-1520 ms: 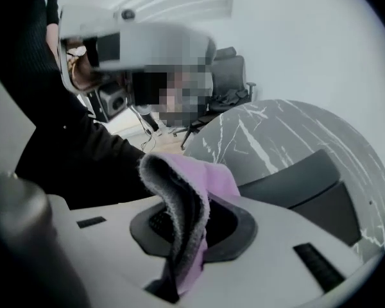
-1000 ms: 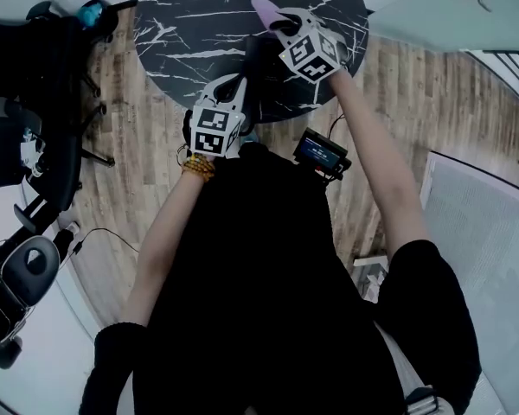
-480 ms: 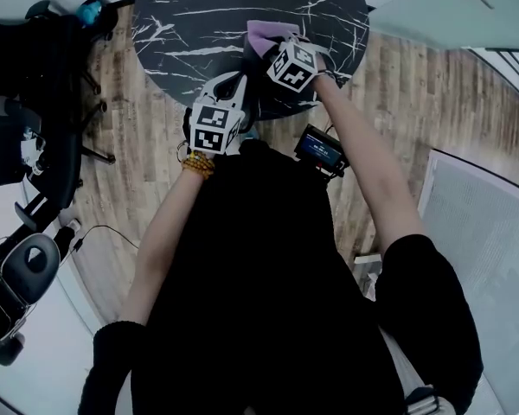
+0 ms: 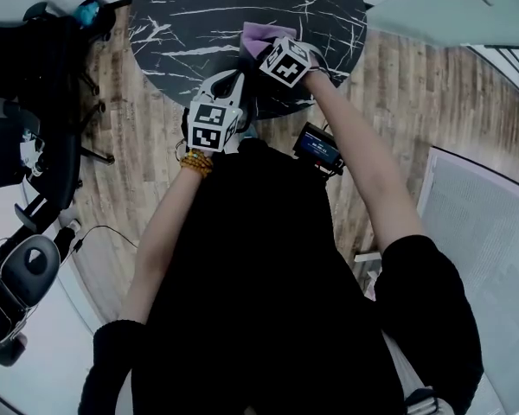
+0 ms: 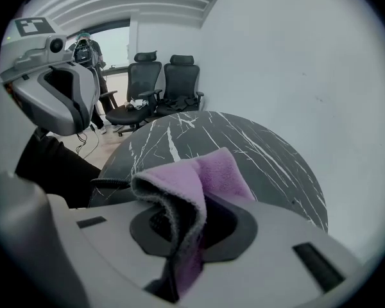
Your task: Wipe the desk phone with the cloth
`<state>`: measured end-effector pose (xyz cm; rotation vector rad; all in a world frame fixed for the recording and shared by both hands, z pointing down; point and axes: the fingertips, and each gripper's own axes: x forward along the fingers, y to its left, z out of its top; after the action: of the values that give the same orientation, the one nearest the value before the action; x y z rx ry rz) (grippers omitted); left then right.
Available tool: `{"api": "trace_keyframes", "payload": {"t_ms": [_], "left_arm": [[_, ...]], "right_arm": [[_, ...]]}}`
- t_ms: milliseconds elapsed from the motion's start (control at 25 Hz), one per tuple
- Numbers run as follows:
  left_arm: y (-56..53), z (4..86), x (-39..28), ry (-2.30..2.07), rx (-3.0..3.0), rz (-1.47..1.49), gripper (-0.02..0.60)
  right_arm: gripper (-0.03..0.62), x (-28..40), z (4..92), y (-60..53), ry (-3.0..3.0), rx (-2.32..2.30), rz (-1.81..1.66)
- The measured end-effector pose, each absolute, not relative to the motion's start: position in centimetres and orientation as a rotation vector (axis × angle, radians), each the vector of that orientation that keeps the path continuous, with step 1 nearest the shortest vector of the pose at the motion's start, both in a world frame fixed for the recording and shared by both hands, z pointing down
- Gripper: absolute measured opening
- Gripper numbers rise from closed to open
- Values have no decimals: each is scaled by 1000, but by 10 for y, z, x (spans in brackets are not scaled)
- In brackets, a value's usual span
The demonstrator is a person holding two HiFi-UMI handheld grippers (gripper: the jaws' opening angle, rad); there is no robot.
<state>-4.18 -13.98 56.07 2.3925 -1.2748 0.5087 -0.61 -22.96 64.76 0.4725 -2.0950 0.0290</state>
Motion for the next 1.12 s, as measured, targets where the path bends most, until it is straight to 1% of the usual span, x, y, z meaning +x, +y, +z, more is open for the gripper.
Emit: {"api": "trace_keyframes", "payload": {"t_ms": [1120], "left_arm": [[-141, 562, -36, -1265, 2403, 532, 20]], "right_arm": [[58, -8, 657, -203, -2147, 424, 147]]}}
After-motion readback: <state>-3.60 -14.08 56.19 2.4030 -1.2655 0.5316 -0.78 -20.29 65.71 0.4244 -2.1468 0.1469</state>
